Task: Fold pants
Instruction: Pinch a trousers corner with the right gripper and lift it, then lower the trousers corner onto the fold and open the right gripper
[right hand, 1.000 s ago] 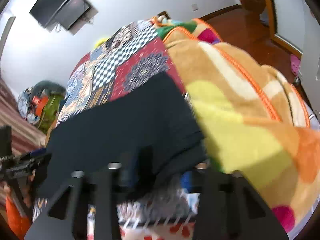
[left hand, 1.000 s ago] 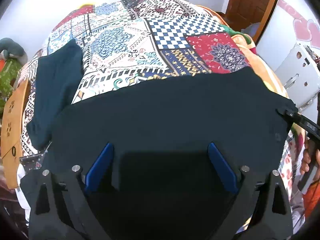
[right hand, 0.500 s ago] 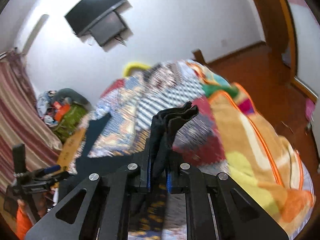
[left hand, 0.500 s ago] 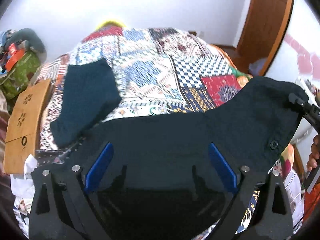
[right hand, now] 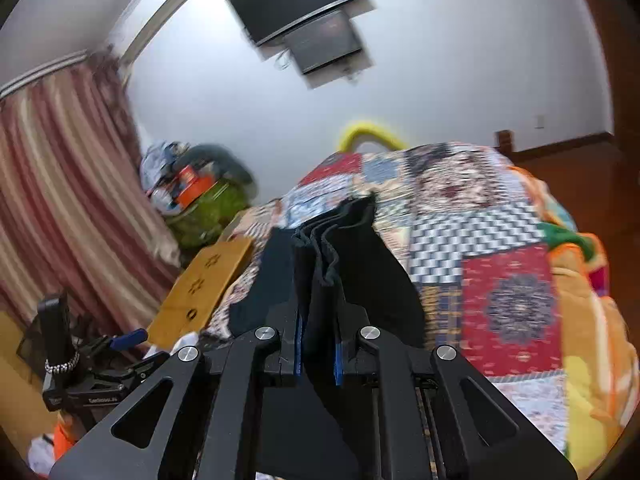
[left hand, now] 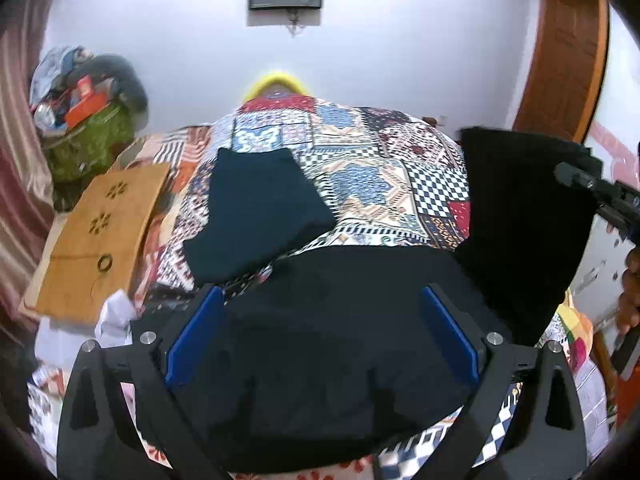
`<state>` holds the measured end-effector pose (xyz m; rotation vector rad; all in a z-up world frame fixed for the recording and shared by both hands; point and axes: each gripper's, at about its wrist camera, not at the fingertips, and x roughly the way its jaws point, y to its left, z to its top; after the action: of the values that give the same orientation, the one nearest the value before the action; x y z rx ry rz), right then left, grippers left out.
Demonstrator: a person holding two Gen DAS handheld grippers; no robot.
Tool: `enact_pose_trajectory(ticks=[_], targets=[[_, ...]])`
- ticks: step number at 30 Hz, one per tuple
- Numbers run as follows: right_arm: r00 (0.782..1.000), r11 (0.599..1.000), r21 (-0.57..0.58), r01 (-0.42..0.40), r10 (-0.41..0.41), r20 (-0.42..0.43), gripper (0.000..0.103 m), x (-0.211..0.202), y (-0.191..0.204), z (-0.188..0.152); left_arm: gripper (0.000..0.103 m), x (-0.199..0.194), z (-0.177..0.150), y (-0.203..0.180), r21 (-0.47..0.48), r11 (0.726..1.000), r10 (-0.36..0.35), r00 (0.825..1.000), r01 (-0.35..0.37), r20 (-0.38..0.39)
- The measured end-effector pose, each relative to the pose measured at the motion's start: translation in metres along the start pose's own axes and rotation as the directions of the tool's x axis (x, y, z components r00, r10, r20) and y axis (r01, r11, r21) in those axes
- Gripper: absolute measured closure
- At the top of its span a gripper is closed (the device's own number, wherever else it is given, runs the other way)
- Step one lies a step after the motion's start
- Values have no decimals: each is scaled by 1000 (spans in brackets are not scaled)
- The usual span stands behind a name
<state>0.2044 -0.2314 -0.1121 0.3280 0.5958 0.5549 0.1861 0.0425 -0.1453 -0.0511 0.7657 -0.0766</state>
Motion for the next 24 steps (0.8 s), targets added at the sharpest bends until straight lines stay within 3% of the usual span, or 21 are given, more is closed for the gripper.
enact_pose_trajectory(ticks=[5, 8, 15, 18, 20, 22, 24], targets=[[990, 994, -66, -84, 76, -119, 94, 50, 41, -19, 3, -9, -14, 38, -92, 996, 13, 1000, -14, -9], [966, 986, -93, -137, 113, -231, 94, 81, 62, -43, 3, -7, -23, 58, -131, 990, 43, 999, -47, -33], [867, 965, -177, -193, 83, -491, 88, 129, 88, -116, 3, 7, -40, 75, -161, 983, 78, 993, -93, -92], [830, 958, -201, -206, 62, -554, 68, 133, 89, -128, 3, 14, -38, 71, -153, 984, 74, 992, -90, -103], [829, 960, -180, -215, 82, -553, 52, 126, 85, -123, 3, 18, -35, 66, -142, 986, 68, 992, -82, -103], [829, 961, -184, -206, 72, -554, 45, 117, 82, -116, 3, 21, -30, 58, -127, 989, 57, 993, -70, -102], [846, 957, -206, -206, 69, -528, 42, 104, 82, -105, 3, 24, -24, 49, -110, 992, 44, 994, -55, -98]])
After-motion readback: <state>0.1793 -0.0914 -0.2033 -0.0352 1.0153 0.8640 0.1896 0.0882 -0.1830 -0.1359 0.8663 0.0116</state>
